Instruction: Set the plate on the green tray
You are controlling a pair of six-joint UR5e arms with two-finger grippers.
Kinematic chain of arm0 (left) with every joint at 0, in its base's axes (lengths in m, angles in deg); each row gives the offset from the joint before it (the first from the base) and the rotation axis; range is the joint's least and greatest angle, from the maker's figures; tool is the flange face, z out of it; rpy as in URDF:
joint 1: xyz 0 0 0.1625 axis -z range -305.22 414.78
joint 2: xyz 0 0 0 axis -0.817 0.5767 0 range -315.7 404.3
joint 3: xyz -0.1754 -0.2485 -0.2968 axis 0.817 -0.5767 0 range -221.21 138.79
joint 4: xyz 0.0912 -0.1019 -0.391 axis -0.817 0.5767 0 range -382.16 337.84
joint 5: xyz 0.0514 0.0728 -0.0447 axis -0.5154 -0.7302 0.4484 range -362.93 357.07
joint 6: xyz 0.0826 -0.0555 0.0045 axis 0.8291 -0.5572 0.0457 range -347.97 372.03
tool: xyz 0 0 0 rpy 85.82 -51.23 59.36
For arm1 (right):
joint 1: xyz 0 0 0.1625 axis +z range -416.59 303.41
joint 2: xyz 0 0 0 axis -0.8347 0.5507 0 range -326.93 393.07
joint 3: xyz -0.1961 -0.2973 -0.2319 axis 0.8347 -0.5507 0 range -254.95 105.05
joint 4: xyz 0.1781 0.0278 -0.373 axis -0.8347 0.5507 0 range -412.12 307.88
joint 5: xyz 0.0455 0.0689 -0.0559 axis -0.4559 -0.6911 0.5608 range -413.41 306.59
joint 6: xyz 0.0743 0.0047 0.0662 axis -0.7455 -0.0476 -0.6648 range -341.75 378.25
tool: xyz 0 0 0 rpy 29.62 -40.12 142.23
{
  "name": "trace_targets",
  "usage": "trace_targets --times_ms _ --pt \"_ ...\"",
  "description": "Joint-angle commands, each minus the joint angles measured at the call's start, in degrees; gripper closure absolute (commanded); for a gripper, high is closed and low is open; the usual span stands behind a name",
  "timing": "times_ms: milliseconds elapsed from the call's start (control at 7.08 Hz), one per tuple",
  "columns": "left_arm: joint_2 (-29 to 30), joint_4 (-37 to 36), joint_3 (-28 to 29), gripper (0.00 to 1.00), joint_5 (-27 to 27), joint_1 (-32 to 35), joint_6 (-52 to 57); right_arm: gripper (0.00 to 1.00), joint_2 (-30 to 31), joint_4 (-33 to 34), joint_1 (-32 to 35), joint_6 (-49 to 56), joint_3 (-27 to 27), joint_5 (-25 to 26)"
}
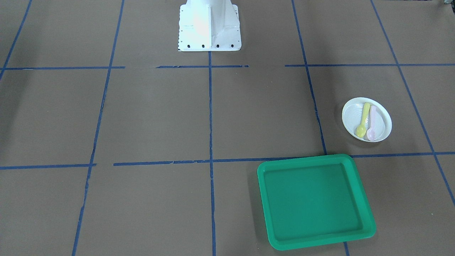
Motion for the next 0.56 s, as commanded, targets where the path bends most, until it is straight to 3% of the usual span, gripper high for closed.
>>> trace_targets --times_ms 0,424 --pt "0.5 0.8 0.2 0.00 -0.1 0.0 -0.5 0.00 0.0 0.0 0.0 0.0 0.0 0.0" --pt "3.0 6.7 -0.6 0.00 -0.4 -1.1 -1.0 0.00 0.0 -0.1 0.0 0.0 0.0 0.0"
